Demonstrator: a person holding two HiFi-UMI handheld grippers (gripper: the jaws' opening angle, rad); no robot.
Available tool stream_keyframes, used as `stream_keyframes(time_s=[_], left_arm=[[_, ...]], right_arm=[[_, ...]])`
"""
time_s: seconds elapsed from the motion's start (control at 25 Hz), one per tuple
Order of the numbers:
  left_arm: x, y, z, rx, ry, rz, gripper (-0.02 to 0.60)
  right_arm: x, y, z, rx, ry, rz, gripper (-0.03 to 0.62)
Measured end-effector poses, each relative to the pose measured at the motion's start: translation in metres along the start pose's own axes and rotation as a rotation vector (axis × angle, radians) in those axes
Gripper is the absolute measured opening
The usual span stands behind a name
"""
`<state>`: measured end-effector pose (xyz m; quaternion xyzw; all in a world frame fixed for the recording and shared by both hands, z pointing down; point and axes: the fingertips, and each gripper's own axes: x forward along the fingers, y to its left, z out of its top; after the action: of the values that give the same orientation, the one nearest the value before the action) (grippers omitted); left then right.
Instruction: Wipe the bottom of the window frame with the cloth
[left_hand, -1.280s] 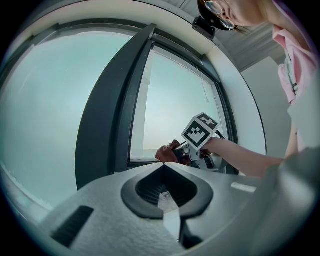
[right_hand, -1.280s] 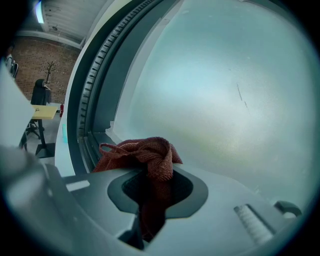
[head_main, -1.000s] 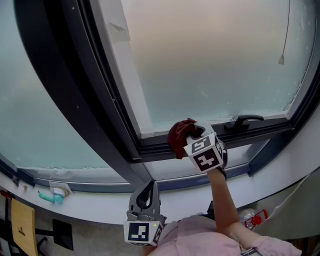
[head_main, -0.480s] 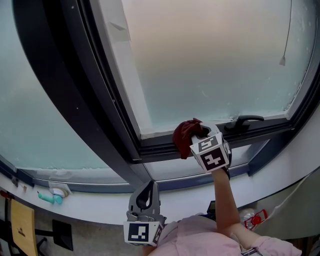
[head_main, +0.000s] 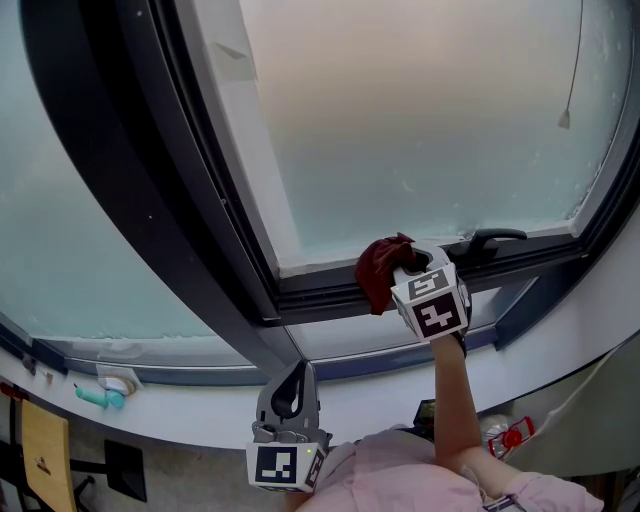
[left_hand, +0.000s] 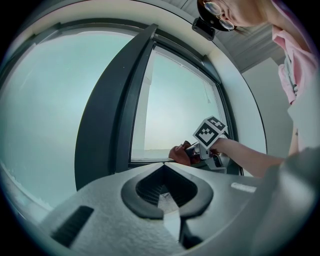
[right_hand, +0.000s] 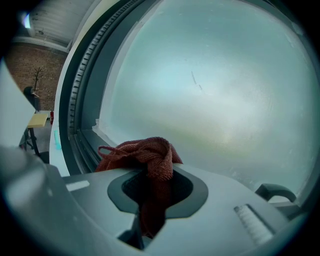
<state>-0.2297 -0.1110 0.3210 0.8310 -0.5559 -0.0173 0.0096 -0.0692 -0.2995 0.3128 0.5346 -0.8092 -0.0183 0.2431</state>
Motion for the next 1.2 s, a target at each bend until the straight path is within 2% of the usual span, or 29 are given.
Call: stream_keyframes(time_s=[0.88, 1.2], left_arm=[[0.002, -0.004, -0.006, -0.012, 0.011, 0.006, -0.005], [0.002, -0.001, -0.007, -0.015, 0.012, 0.017, -0.005]], right_arm=[[-0.007, -0.023, -0.01, 0.034, -0.011, -0.012, 0.067], [-0.013, -0.048, -0.021, 0.073, -0.009, -0.057, 0.069]])
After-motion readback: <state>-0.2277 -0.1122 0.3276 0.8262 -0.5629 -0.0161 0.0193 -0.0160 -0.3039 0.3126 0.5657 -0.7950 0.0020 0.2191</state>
